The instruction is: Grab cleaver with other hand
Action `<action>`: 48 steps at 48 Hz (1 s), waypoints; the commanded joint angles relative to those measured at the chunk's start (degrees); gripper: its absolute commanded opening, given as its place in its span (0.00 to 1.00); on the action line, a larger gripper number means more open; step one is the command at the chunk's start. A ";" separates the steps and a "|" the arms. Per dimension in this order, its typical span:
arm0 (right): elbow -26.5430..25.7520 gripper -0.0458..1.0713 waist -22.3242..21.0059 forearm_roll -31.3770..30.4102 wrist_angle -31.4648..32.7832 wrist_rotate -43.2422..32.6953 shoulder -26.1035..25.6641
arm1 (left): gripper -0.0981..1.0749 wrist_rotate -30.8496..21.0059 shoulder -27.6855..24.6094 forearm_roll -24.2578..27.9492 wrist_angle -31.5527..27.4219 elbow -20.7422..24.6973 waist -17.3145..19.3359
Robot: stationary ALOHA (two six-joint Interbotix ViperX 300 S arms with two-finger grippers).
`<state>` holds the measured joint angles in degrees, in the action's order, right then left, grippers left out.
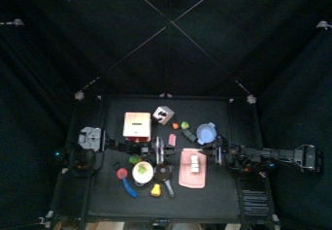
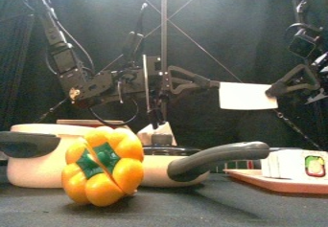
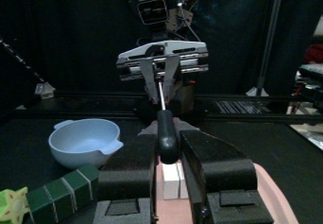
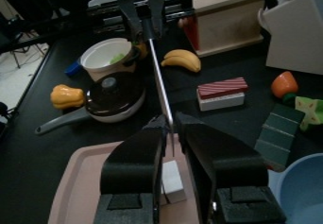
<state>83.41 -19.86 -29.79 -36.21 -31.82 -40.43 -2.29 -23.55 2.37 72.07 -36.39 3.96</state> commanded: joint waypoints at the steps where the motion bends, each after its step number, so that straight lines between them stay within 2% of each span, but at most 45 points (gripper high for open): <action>1: -0.18 0.56 0.18 0.18 0.53 -0.18 0.35 | 0.52 0.09 0.09 0.00 0.70 1.23 0.09; 18: -0.44 0.55 0.70 0.18 2.81 -0.35 0.53 | 0.51 0.09 -0.70 0.09 0.70 0.88 0.09; 30: -0.35 0.46 1.23 0.09 4.22 -0.44 0.44 | 0.50 0.09 -1.49 0.70 0.62 1.58 0.09; 48: -0.53 0.43 5.63 1.41 9.49 -0.62 0.53 | 0.45 -0.09 -2.99 1.41 -0.09 2.37 -0.35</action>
<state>83.67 -15.29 -29.36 -27.51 -32.43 -40.34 -2.37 -27.07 3.60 71.98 -35.16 3.69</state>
